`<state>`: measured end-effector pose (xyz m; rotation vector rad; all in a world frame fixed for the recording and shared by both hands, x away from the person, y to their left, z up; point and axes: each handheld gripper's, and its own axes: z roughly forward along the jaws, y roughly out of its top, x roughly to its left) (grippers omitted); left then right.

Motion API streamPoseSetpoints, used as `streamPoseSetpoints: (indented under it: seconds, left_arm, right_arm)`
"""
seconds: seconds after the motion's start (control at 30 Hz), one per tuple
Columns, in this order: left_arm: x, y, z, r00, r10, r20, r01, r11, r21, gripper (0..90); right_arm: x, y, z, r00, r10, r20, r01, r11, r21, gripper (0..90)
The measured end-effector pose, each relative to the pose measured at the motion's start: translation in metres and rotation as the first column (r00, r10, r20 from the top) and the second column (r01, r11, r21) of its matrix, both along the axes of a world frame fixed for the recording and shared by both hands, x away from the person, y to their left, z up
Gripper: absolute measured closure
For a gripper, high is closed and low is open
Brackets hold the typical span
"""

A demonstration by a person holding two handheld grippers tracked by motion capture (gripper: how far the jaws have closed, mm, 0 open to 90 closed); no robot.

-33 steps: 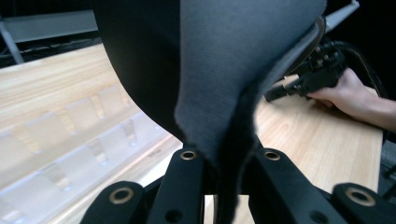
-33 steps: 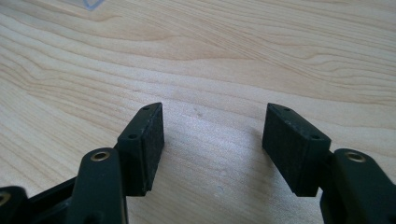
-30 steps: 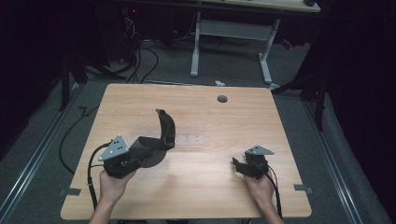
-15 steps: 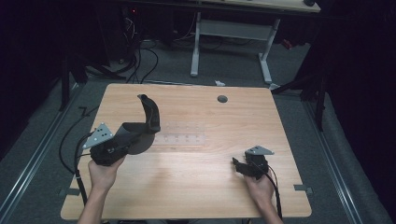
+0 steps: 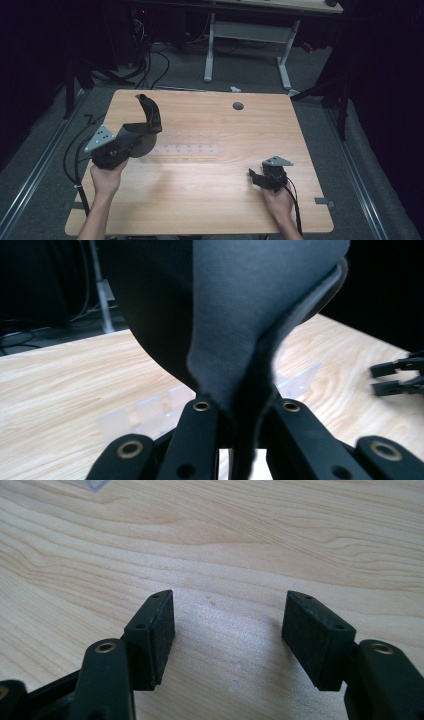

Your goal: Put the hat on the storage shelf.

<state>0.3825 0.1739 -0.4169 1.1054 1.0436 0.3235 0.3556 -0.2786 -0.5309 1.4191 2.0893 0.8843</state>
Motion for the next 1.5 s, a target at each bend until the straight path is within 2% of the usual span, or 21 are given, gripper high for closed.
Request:
streamPoseSetpoints:
  seconds: [0.17,0.3,0.4,0.63,1.07,1.5]
  left_arm:
    - [0.011,0.000,-0.004,0.9995,0.032,-0.001,-0.032,0.9991,0.028,86.0]
    - [0.017,0.000,-0.004,0.9984,0.053,0.017,-0.054,0.9977,0.042,86.0]
    - [0.022,-0.002,-0.006,0.9961,0.080,0.036,-0.083,0.9942,0.068,85.9]
    - [0.035,0.003,-0.016,0.9917,0.127,0.024,-0.128,0.9887,0.077,85.9]
    - [0.045,0.004,-0.026,0.9860,0.167,0.002,-0.166,0.9824,0.085,85.9]
    - [0.049,-0.004,-0.036,0.9844,0.176,-0.002,-0.174,0.9764,0.127,85.8]
  right_arm:
    - [0.000,0.000,0.000,1.0000,0.001,0.000,-0.001,1.000,0.000,38.2]
    - [0.000,0.000,0.000,1.0000,0.000,0.000,0.000,1.000,0.000,38.2]
    - [0.000,0.000,0.000,1.0000,0.000,0.000,0.000,1.000,0.000,38.2]
    - [0.000,0.000,0.000,1.0000,0.000,0.000,0.000,1.000,0.000,38.2]
    - [0.000,0.000,0.000,1.0000,-0.001,0.000,0.001,1.000,0.000,38.2]
    - [0.000,0.000,0.000,1.0000,0.000,0.001,0.000,1.000,-0.001,38.2]
